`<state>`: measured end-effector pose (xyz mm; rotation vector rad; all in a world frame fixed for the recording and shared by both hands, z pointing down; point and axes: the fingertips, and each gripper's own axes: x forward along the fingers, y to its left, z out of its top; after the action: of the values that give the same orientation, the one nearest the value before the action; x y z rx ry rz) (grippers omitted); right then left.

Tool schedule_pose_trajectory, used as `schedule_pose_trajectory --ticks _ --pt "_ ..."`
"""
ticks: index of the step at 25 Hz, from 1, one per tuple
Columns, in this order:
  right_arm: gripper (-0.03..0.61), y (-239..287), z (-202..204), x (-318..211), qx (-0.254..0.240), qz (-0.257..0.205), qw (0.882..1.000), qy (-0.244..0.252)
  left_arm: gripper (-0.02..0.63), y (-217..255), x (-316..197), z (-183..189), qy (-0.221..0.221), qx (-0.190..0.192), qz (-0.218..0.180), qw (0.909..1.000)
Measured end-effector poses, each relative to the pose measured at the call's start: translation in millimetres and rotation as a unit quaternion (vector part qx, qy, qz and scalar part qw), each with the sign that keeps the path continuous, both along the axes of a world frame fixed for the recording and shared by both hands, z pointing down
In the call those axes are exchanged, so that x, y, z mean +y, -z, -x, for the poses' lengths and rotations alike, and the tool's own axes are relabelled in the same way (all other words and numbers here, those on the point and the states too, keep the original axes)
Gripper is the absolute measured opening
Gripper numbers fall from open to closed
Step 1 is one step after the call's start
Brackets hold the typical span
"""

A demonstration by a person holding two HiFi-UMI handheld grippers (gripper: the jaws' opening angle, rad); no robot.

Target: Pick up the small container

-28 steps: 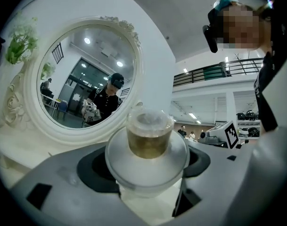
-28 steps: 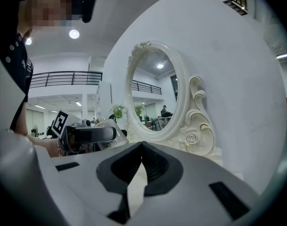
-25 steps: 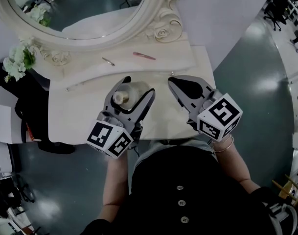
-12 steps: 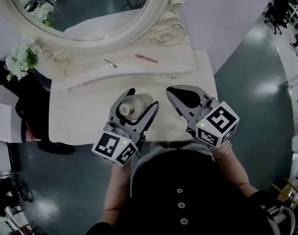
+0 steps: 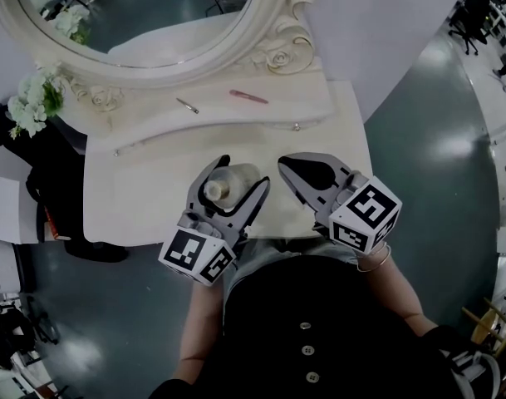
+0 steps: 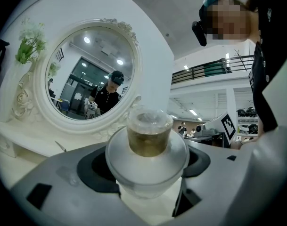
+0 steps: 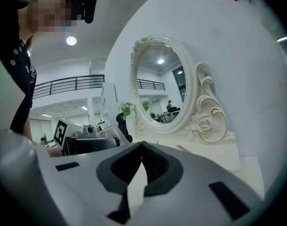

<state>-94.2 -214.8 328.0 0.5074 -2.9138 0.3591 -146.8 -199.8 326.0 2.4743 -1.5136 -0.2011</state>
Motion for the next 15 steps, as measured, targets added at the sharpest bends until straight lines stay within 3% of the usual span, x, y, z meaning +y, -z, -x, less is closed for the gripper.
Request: schedule_pose_trajectory --ticks 15 --pt "0.002 -10.3 -0.6 0.3 0.019 0.005 1.000 -0.003 0.328 -3.9 1.8 -0.8 -0.007 0.008 0.006 0.9999"
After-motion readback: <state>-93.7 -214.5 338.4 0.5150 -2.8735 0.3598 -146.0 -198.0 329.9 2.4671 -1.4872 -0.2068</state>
